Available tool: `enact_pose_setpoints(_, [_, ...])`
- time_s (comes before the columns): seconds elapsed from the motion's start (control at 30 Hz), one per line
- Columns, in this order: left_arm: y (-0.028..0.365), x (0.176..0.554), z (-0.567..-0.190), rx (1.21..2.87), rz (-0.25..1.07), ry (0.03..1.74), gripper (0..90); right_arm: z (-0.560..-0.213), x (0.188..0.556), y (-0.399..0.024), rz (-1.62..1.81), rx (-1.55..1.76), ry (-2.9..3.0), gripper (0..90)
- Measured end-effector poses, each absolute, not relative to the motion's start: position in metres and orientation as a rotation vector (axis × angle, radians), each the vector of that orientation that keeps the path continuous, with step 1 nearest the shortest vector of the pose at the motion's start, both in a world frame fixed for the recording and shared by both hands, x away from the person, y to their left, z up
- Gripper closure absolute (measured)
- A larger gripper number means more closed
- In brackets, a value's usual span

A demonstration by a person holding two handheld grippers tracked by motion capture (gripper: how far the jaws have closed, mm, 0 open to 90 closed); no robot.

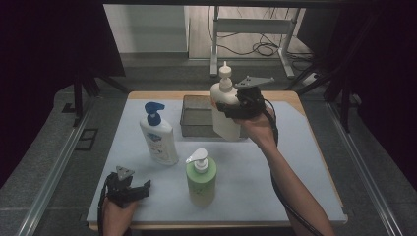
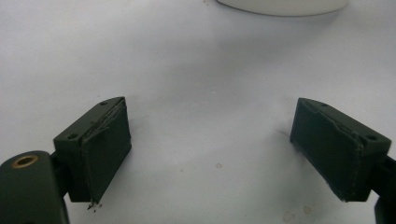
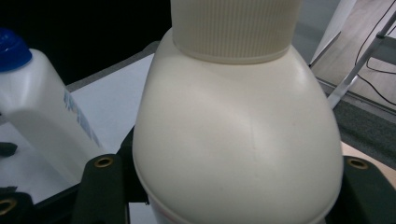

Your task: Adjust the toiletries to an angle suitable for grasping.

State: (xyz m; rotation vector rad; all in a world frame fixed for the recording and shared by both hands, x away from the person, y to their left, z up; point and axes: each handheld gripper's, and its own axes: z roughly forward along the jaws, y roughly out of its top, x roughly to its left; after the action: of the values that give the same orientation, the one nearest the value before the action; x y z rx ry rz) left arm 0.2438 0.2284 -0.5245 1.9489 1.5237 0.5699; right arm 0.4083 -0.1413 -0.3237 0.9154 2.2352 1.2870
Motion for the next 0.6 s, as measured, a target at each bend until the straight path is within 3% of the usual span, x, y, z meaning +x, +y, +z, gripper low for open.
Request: enact_pose_setpoints(0.6, [0.228,0.244,-0.525,1.949,0.570,1.524,11.9,-0.336,0.442,-0.115,1.285,0.963,2.209,39.0])
